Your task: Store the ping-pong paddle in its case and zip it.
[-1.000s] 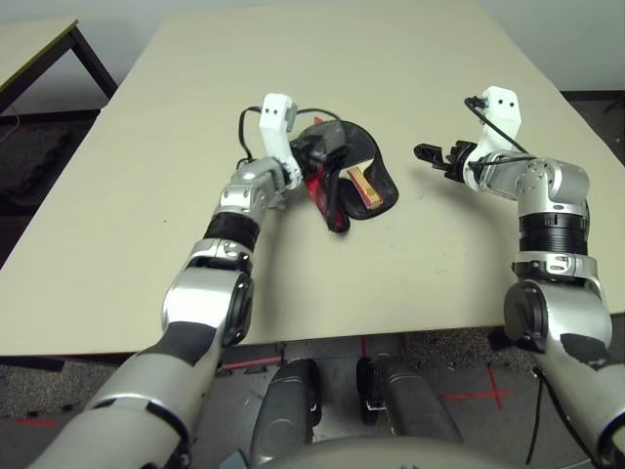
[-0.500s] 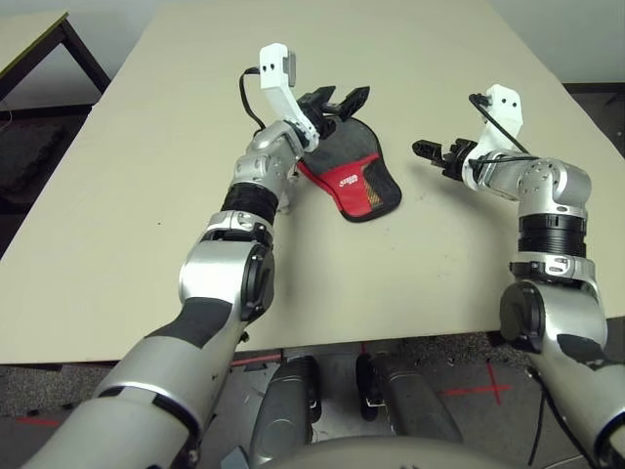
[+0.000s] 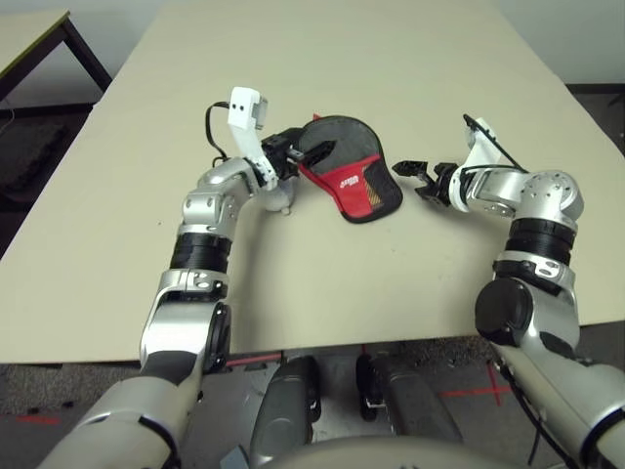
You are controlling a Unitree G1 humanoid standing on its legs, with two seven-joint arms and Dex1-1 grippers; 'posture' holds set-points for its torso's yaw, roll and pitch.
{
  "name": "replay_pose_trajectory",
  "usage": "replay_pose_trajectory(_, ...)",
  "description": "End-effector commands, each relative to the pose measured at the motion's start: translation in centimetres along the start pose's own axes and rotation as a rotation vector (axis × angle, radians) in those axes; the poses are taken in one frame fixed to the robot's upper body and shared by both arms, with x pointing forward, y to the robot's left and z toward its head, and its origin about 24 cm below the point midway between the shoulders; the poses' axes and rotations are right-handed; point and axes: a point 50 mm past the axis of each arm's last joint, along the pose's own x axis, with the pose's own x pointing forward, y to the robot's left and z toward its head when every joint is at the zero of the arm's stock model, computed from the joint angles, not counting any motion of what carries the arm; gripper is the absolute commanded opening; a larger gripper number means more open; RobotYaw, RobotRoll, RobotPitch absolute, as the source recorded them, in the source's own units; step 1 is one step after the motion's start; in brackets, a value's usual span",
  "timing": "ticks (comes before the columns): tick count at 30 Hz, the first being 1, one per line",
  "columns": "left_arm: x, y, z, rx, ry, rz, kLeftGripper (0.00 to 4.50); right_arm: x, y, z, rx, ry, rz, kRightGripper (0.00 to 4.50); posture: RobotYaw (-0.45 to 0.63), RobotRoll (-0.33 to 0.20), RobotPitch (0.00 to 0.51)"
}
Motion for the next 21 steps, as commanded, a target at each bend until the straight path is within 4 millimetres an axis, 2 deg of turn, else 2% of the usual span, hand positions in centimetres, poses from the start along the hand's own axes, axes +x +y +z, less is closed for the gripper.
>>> replay_pose_trajectory(1,-0.8,-0.5,-0.3,-0.012,0.026,0.007,4.5,0.0,-0.2,-1.3,0.037,0.071,0.019,4.46,-0.02,0.0,0.139)
replay_pose_trajectory(10,-1.4,-1.1,-0.2,-0.038,0.017,0.033,4.5,1.3,0.5,-2.9,0.125,0.112,0.077,4.46,0.0,0.0,0.137)
replay_pose_trajectory(21,-0.5,-1.7,0.0,-0.06,-0.017,0.029,4.5,4.1,0.6,-2.9,0.186,-0.039,0.091,4.46,-0.02,0.0,0.14)
